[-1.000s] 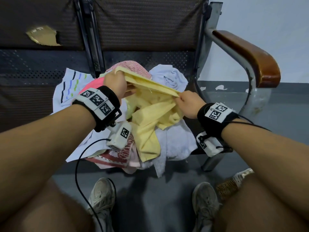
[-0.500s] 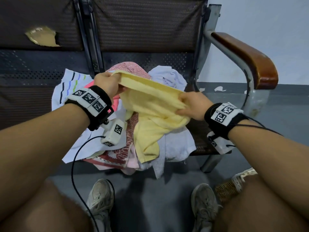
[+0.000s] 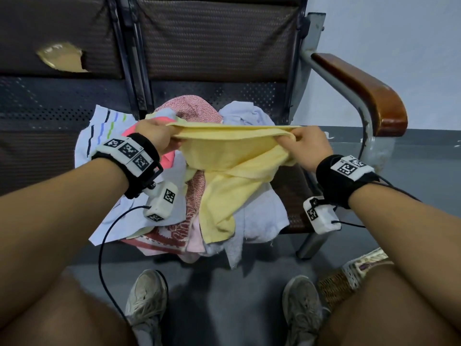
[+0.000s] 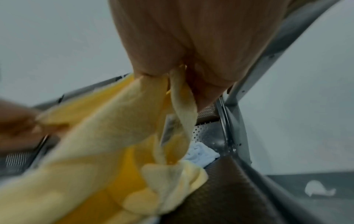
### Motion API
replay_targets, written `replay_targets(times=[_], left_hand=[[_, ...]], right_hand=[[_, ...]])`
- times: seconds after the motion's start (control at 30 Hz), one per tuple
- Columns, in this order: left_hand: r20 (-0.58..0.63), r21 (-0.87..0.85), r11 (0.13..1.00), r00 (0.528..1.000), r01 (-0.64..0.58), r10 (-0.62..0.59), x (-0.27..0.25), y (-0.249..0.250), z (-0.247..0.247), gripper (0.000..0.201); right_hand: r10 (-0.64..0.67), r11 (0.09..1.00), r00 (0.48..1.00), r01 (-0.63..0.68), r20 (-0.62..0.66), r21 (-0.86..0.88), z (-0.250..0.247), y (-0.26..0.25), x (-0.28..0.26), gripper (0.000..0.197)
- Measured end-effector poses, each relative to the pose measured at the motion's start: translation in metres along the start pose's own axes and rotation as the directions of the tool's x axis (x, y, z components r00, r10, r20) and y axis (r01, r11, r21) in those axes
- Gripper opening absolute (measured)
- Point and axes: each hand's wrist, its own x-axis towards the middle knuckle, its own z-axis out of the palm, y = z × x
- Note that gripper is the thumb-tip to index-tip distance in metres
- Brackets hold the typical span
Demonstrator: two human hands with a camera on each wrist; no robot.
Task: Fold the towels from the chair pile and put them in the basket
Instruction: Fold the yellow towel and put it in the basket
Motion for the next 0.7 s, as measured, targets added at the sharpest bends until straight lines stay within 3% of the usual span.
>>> replay_targets(times=[0.13,0.2,0.37,0.43,0.57,0.63,0.7], left_hand=[[-0.047,-0.106,0.994,0.999,0.021,-0.026,0.000,0.006,-0.005,0.022],[-0.036,-0.130,0.991,0.999,0.011,-0.016,-0.001,0.005,-0.006,0.022],[-0.055,-0.123,0.991,0.997,-0.052,0.045,0.001,-0.001,-0.010,0.018],[-0.047,-0.140,0.989,0.998,-0.056,0.050,0.001,0.000,-0.012,0.025],[-0.020,-0.106,0.994,1.000,-0.010,0.008,-0.003,0.004,-0.009,0.028],[-0.006,-0.065,0.998,1.000,0.010,-0.010,-0.004,0.008,-0.007,0.020],[0.005,-0.029,0.999,1.000,0.016,-0.016,-0.005,0.010,-0.008,0.020]], right_hand=[[-0.004,0.946,0.960,0.095,0.282,-0.310,0.001,0.004,-0.007,0.054],[0.026,0.926,0.932,0.114,0.363,-0.359,0.003,0.006,-0.010,0.053],[0.016,0.978,0.927,0.062,0.376,-0.197,-0.001,0.009,-0.011,0.028],[0.044,0.985,0.928,0.023,0.371,-0.174,-0.001,0.010,-0.012,0.030],[0.052,0.984,0.969,-0.008,0.242,-0.178,0.002,0.008,-0.009,0.055],[0.046,0.988,0.972,-0.010,0.230,-0.156,0.002,0.008,-0.007,0.055],[0.060,0.979,0.942,0.009,0.330,-0.202,0.003,0.010,-0.008,0.041]])
